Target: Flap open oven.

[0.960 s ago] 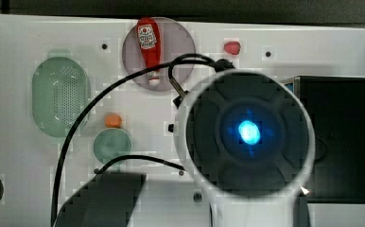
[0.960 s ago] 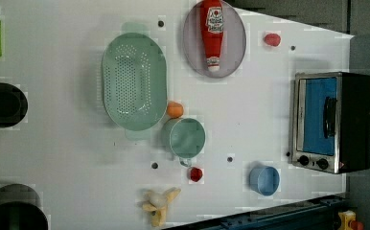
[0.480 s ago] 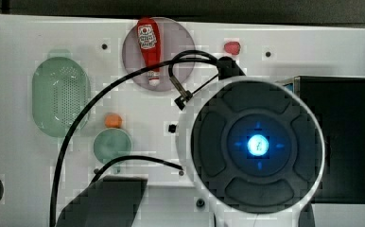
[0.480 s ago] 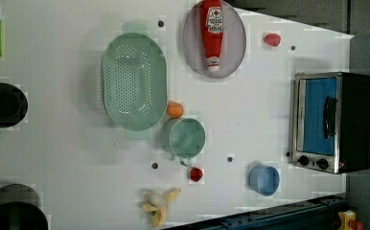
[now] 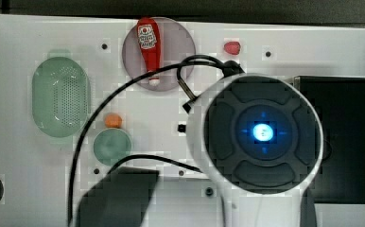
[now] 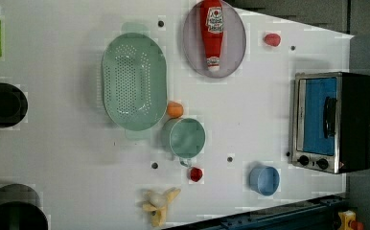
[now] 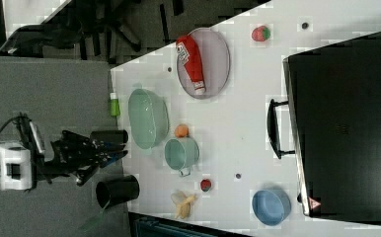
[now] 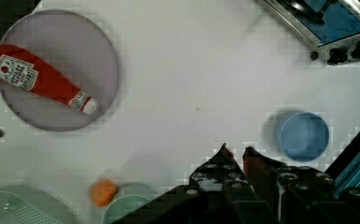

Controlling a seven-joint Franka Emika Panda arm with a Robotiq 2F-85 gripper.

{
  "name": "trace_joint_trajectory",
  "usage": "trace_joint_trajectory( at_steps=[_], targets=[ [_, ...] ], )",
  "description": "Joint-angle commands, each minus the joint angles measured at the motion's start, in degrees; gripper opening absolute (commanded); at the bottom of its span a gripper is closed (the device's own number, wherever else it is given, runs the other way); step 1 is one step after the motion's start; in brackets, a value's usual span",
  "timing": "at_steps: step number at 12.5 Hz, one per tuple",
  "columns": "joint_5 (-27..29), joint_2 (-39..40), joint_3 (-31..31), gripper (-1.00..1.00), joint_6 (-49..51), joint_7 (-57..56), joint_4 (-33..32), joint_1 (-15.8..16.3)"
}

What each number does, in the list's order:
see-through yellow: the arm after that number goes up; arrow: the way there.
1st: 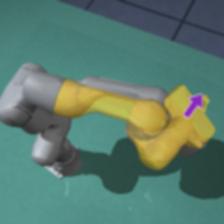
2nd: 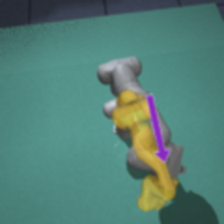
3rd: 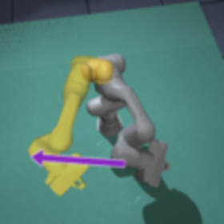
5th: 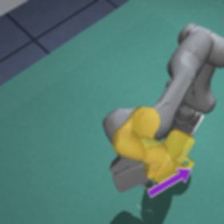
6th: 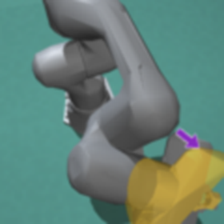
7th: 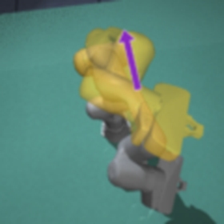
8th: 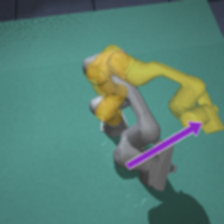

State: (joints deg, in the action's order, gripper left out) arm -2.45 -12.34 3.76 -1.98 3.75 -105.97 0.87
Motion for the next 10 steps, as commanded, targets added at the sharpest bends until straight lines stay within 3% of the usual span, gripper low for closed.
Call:
trace_joint_trajectory(
  at_steps=[1, 6, 10],
  targets=[
    [-0.4, 0.3, 3.6, -0.65, 0.1, -13.2, -3.5, -1.5],
    [-0.4, 0.5, 11.2, -0.65, -7.1, -42.4, -8.6, -3.4],
    [-0.4, 3.3, 17.5, -0.65, -16.9, -59.5, -12.6, -3.9]
  ],
)
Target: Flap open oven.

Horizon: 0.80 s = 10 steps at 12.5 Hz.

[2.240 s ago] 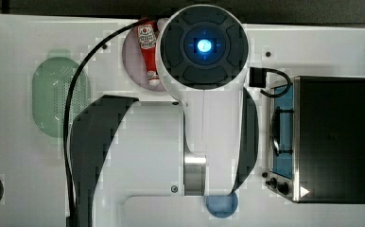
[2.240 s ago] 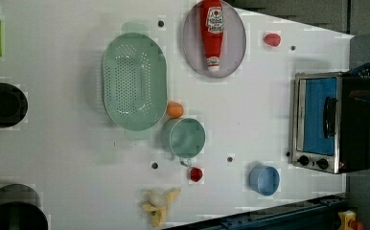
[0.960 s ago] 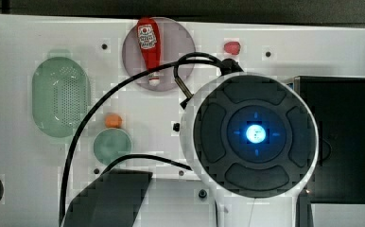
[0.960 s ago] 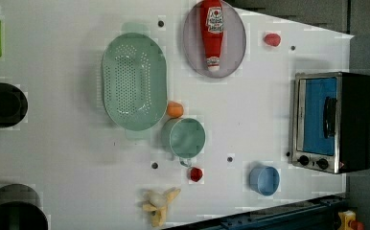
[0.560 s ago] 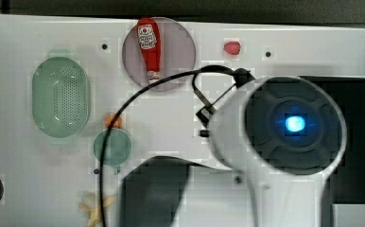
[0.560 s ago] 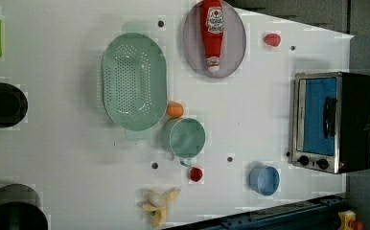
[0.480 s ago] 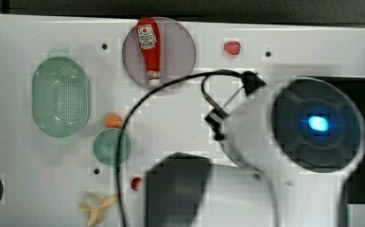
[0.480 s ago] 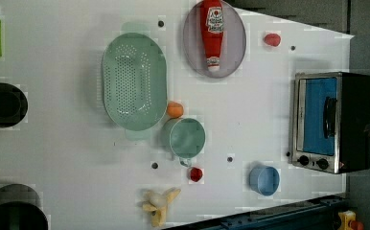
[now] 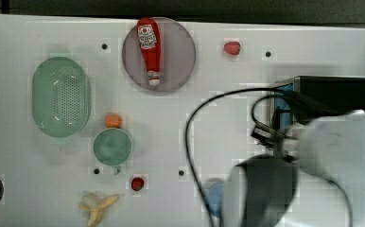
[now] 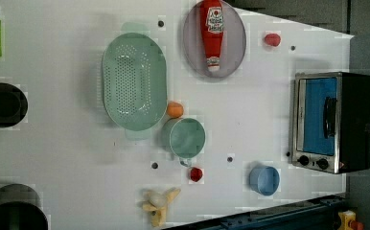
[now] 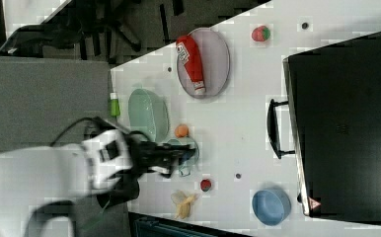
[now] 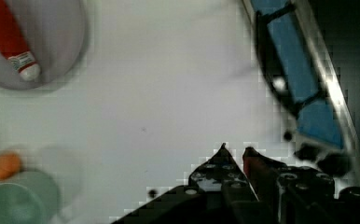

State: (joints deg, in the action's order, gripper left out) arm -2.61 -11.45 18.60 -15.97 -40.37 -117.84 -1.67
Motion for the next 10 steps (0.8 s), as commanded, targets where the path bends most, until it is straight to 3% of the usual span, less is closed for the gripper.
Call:
trace_joint_trajectory(
  at_steps=[1, 4, 10],
  targets=[
    [-0.3, 3.7, 3.9, -0.65, -5.9, -19.1, -1.2, -1.4],
    [-0.3, 8.6, 6.6, -0.65, -13.4, -28.1, -2.1, -1.5],
    [0.0, 17.0, 8.2, -0.65, -23.3, -28.4, -4.2, -2.2]
  ],
)
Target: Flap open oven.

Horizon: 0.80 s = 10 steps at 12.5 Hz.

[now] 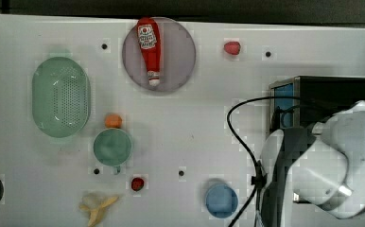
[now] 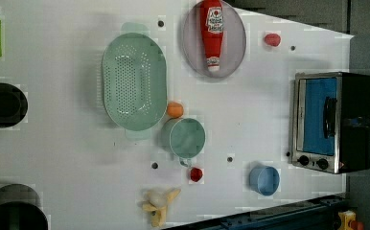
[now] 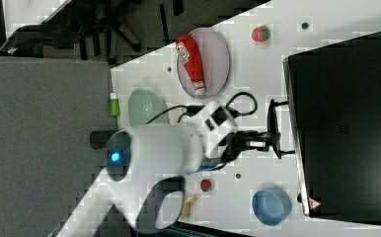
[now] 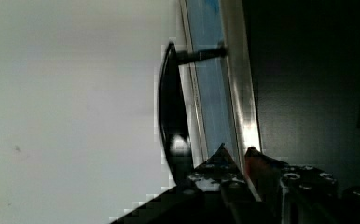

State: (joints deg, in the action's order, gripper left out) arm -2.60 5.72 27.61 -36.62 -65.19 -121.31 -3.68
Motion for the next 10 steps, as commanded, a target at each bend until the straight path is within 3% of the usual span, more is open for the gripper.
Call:
trace_joint_trajectory(
  at_steps=[1, 10],
  targets=[
    [0.0, 0.4, -0.9, -0.65, -4.2, -3.6, -1.8, -0.2],
    [-0.2, 2.7, -1.8, -0.65, -13.4, -2.2, -7.0, 0.2]
  ],
)
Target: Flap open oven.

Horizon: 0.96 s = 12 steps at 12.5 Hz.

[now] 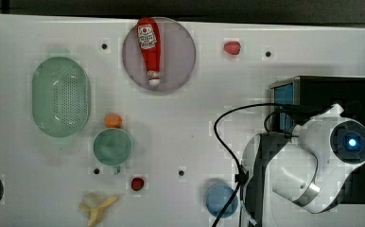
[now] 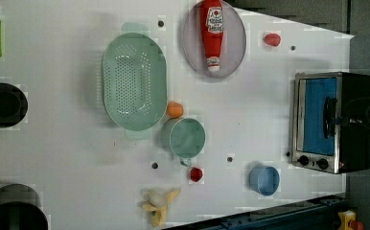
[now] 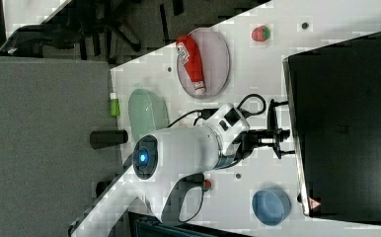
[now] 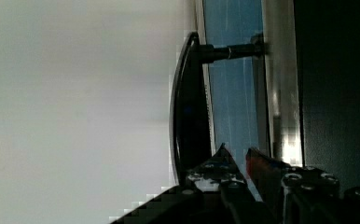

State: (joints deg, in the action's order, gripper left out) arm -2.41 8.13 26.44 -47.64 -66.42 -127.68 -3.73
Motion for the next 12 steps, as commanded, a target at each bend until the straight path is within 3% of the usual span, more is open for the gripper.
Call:
trace_joint_trajectory(
  at_steps=[1, 3, 8, 12],
  targets=[
    [-0.5, 0.4, -0.6, -0.65, -2.9, -0.3, -0.7, 0.4],
    [-2.6, 0.5, -0.9, -0.65, -2.9, 0.8, -1.1, 1.2],
    [-17.5, 0.5, -3.5, -0.65, -2.1, 17.2, -2.0, 4.2],
    [-24.5, 1.3, -6.9, -0.65, -1.2, 25.7, -3.5, 5.9]
  ],
)
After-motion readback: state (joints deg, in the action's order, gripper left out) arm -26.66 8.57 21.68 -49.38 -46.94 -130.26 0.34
